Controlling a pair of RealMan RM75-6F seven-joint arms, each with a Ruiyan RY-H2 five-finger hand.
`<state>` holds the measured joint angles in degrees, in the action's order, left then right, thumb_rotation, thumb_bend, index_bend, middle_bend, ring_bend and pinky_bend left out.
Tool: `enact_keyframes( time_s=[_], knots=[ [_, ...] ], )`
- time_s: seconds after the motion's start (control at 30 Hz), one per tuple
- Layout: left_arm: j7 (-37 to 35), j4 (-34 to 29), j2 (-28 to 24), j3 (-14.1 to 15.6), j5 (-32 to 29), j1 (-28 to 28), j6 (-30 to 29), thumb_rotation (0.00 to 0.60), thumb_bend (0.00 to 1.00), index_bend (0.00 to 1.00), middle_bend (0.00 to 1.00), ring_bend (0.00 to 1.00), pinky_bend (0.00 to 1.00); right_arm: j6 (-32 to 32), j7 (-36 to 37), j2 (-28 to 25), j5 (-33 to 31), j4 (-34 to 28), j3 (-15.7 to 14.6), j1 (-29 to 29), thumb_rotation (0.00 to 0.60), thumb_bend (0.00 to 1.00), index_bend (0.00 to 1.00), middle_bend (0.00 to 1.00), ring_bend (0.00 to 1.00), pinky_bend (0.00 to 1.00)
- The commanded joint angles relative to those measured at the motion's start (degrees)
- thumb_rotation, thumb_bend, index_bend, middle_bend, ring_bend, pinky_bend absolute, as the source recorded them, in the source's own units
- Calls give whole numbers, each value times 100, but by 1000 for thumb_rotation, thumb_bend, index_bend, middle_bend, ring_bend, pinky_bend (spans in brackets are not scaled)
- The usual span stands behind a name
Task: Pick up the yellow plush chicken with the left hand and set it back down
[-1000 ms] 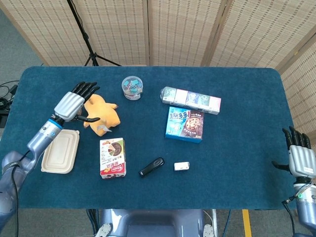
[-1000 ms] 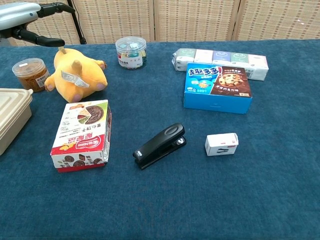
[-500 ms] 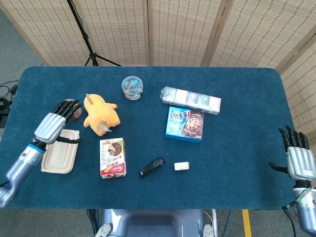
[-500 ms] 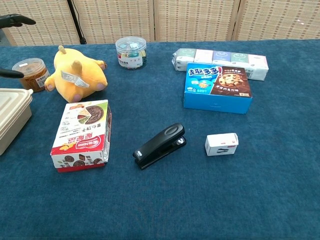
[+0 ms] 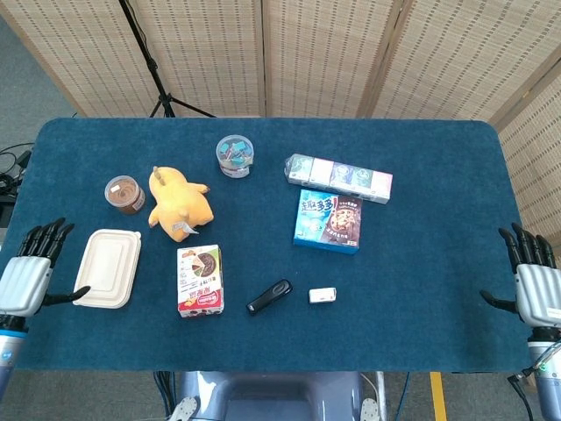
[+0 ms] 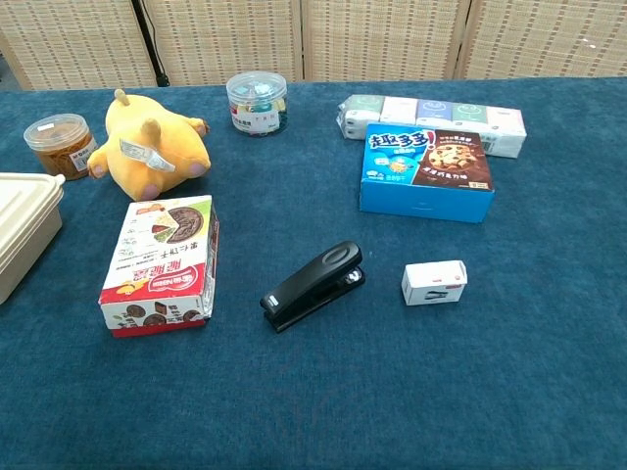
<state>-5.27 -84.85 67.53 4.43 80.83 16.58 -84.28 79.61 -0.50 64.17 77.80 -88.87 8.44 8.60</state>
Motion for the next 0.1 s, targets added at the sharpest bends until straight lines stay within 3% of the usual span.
enact_keyframes(
  time_s=[0.03,0.1],
  knots=[
    [125,140,91,-36,184,-148,-228,548,0,0,0,0,0,29,22,-23,26,-25,-18,-23,600,0,0,0,0,0],
    [143,157,113,-55,239,-220,-290,551,0,0,0,0,0,75,22,-39,52,-57,-25,-44,600,0,0,0,0,0]
  ],
)
